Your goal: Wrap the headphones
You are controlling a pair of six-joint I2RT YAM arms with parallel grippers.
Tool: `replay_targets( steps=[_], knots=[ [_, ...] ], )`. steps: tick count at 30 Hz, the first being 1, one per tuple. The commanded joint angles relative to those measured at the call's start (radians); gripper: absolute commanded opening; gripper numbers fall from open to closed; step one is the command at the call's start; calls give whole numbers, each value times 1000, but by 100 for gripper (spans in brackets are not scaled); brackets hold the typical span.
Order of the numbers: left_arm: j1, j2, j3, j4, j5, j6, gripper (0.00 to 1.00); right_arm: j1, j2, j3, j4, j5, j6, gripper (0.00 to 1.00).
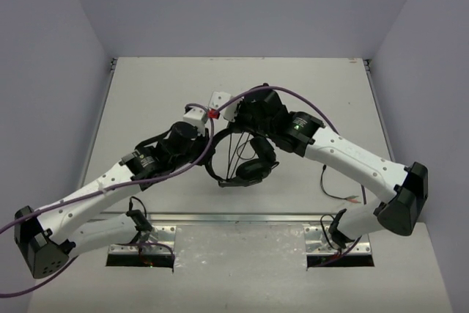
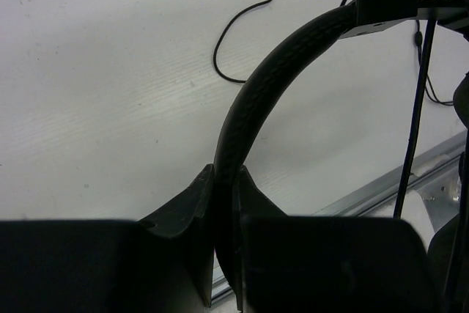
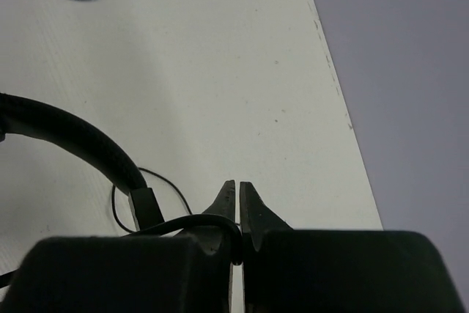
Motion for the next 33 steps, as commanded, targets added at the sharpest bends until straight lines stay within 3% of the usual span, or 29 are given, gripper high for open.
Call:
replay_targets(
  steps=[1, 15, 21, 25, 29, 33],
  knots=[
    [-25, -104, 47, -37, 134, 108, 0, -37, 24, 37, 103, 95, -6, 1],
    [-24, -161, 119, -117, -37, 75, 0, -125, -72, -58, 188, -55, 168, 1],
    [-24, -179, 194, -146, 16, 88, 0, -171, -97, -114, 211, -150, 232, 2],
    [-24, -193, 263, -152, 56, 98, 0, -172, -123, -170, 253, -239, 248, 11],
    [-24, -142, 349, -250, -43, 88, 0, -171, -192, -262, 353, -392, 277, 23],
    [-24, -144, 380, -229, -36, 95, 0, -171, -204, -311, 448, -512, 341, 25]
  ],
)
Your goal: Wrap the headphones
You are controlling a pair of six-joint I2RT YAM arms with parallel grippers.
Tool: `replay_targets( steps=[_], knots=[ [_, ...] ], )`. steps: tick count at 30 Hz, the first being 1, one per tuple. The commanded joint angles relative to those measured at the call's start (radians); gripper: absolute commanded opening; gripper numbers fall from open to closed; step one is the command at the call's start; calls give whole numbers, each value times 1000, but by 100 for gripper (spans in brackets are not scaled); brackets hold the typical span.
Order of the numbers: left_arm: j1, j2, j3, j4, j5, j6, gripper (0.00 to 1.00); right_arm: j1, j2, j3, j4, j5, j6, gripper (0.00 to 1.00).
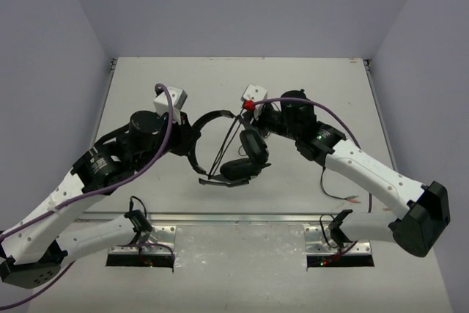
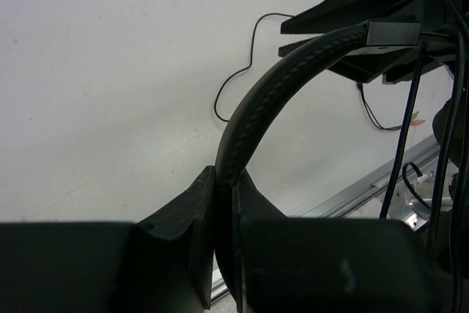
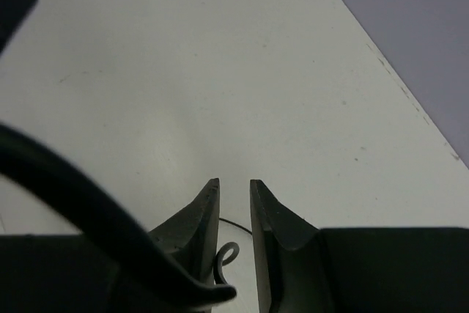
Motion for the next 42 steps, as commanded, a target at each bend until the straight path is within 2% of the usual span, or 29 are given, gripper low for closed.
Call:
replay_targets(
  steps=[1, 3, 7, 12, 16, 18, 19, 23, 26, 29, 31, 34, 35, 37, 42],
  knots=[
    [-8, -5, 62, 36, 4, -9, 0, 1, -17, -29, 201, -157, 106, 25],
    [-8, 9, 109, 20, 7, -14, 1, 1, 3, -58, 273, -212, 187, 27],
    [-8, 41, 205, -15, -9, -42, 1, 3, 72, -147, 529, -234, 318, 30],
    [-8, 92, 402, -107, -176, -112, 0, 4, 219, -161, 673, -254, 433, 26],
    [-8, 112, 499, -132, -304, -169, 0, 29, 303, -158, 784, -274, 509, 38],
    [-8, 120, 524, -135, -356, -189, 0, 32, 337, -141, 845, -291, 569, 35],
    [-8, 129, 544, -138, -380, -209, 0, 35, 374, -128, 859, -299, 589, 26],
    [-8, 164, 588, -164, -475, -273, 0, 72, 463, -33, 847, -326, 626, 10],
    [-8, 187, 596, -193, -646, -344, 0, 116, 492, -23, 845, -293, 605, 9],
    [-6, 247, 632, -214, -772, -384, 0, 147, 492, -72, 851, -254, 606, 2],
    [12, 340, 686, -262, -799, -396, 1, 175, 477, -138, 868, -217, 603, 1],
    [108, 445, 801, -329, -778, -454, 0, 219, 420, -250, 925, -172, 608, 1],
    [192, 456, 801, -313, -746, -451, 1, 231, 387, -290, 931, -167, 623, 1],
    [254, 485, 786, -265, -708, -434, 0, 271, 351, -321, 931, -142, 629, 1],
    [302, 545, 743, -239, -773, -454, 0, 392, 223, -321, 751, -41, 540, 2]
  ],
)
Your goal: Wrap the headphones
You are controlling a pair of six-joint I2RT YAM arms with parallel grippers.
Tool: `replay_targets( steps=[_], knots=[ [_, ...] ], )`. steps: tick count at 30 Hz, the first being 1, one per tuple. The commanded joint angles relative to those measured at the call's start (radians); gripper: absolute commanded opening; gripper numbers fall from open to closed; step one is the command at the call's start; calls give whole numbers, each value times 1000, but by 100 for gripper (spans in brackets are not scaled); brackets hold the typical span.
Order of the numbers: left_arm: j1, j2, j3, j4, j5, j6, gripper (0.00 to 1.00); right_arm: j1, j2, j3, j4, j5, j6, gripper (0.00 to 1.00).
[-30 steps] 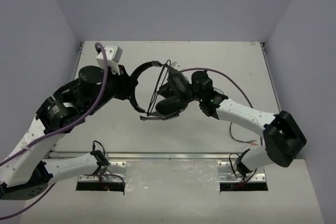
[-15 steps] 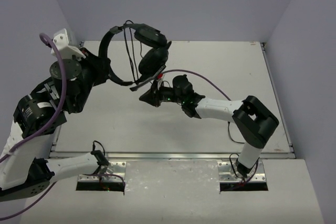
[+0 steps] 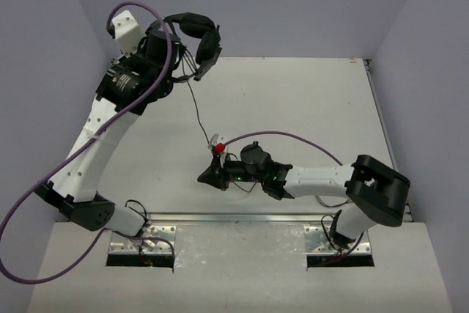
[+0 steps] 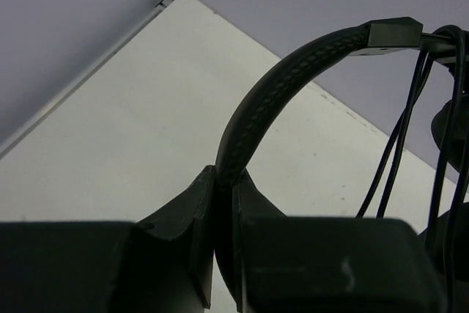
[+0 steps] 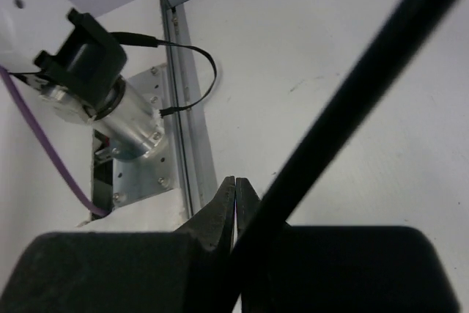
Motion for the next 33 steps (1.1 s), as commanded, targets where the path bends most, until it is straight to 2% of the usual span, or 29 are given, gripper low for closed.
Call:
replay_targets(
  steps=[1, 5, 9, 11, 12, 13, 16, 17, 22, 24, 26, 28, 31, 32, 33],
  knots=[
    [15, -18, -44, 103, -82, -53, 0, 67, -124, 30, -66, 85, -68, 1],
    [74, -30, -204, 170, -107, -57, 0, 131, -230, 62, -237, 153, -177, 1],
    [113, -54, -400, 264, -67, -60, 0, 164, -322, 154, -485, 209, -269, 2],
    [119, -68, -529, 316, 29, -106, 0, 164, -365, 198, -591, 218, -334, 2],
    [118, -83, -581, 398, 92, -100, 0, 162, -376, 209, -619, 233, -364, 2],
    [113, -91, -688, 448, 116, -97, 0, 159, -389, 238, -670, 265, -442, 2],
    [96, -125, -821, 592, 178, -88, 0, 130, -376, 336, -819, 282, -511, 2],
    [82, -128, -870, 608, 181, -91, 0, 109, -350, 422, -919, 281, -539, 1],
    [29, -120, -942, 654, 169, -79, 0, 79, -293, 640, -1103, 347, -648, 1],
    [29, -105, -959, 654, 183, -74, 0, 73, -290, 679, -1130, 364, -659, 1],
    [65, -76, -932, 571, 215, -103, 0, 70, -304, 709, -1154, 361, -656, 1],
    [79, -36, -899, 557, 224, -91, 0, 72, -317, 706, -1150, 348, -646, 1],
    [76, -48, -930, 638, 301, -41, 0, 70, -324, 711, -1136, 367, -648, 1],
    [76, -73, -950, 713, 334, 4, 0, 72, -322, 711, -1131, 374, -651, 1],
    [75, -85, -971, 742, 401, 21, 0, 70, -316, 712, -1128, 381, -654, 1]
  ],
)
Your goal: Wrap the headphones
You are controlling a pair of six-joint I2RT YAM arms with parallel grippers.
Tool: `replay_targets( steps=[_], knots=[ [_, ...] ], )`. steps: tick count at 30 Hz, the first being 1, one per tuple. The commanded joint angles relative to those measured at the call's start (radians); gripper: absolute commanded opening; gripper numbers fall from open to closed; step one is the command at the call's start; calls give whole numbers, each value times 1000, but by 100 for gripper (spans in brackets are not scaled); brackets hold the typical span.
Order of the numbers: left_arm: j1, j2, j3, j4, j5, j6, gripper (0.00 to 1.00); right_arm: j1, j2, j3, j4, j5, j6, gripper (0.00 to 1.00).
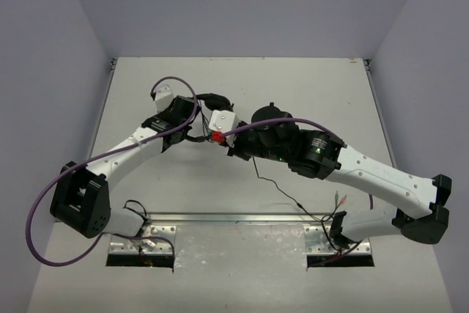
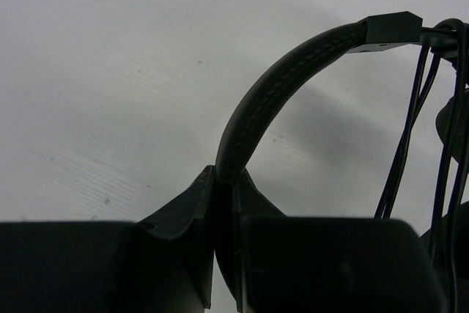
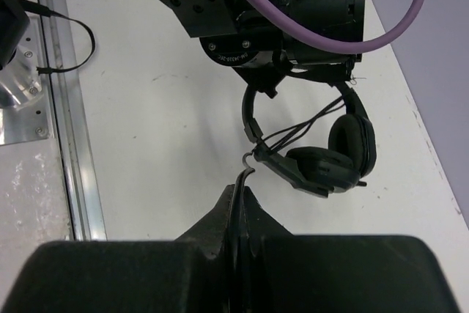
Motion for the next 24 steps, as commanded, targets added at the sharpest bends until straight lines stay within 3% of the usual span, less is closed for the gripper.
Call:
replay_targets(
  steps=[1, 7, 12, 16, 20, 24],
  knots=[
    [-2, -57, -51, 211, 150, 93, 0, -11, -9, 59, 16, 38, -50, 1],
    [-108, -158, -154, 321, 222, 205, 0, -71, 89, 225, -59, -15, -65, 1],
    [-243, -276, -253, 322, 283, 204, 0, -158, 215, 397, -116, -29, -108, 1],
    [-323, -370, -241, 181, 332, 179, 0, -226, 270, 393, -87, 23, -157, 1],
    [-340, -497, -227, 125, 503, 233, 0, -292, 299, 382, 5, 77, -200, 1],
    [-343, -531, -144, -26, 558, 299, 0, -332, 342, 407, 33, 155, -211, 1]
  ],
)
